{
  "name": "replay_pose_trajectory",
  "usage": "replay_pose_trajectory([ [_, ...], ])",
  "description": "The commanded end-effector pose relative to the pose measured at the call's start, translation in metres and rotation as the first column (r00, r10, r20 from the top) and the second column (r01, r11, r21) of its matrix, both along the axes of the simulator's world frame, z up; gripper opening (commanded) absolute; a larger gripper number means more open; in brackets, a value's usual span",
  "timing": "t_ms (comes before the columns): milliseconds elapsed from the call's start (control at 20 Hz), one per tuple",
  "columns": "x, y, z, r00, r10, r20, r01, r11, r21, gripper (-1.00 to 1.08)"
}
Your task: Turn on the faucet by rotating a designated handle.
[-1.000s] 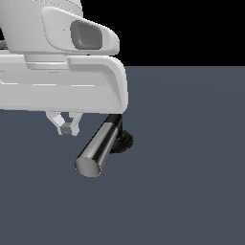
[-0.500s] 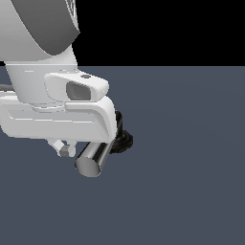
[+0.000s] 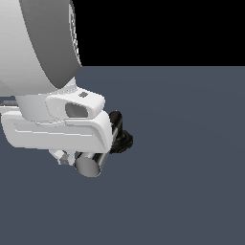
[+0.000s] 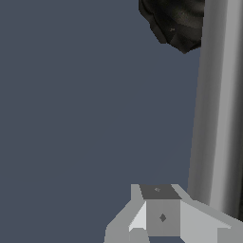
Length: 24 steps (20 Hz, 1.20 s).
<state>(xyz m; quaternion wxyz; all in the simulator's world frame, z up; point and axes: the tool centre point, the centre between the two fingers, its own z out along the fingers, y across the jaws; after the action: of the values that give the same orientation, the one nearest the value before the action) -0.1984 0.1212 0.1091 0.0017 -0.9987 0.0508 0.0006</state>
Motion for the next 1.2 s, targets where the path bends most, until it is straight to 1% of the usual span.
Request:
replay_pose_trajectory([
  [0, 0.001, 0.001, -0.003, 1.000, -0.001, 0.001, 0.001, 1.000, -0.001, -1.00],
  [350, 0.001, 0.001, -0.004, 1.000, -0.001, 0.001, 0.001, 1.000, -0.002, -1.00],
  [1150, -0.001, -0.067, -0.004, 1.000, -0.002, 0.001, 0.002, 1.000, -0.003, -1.00],
])
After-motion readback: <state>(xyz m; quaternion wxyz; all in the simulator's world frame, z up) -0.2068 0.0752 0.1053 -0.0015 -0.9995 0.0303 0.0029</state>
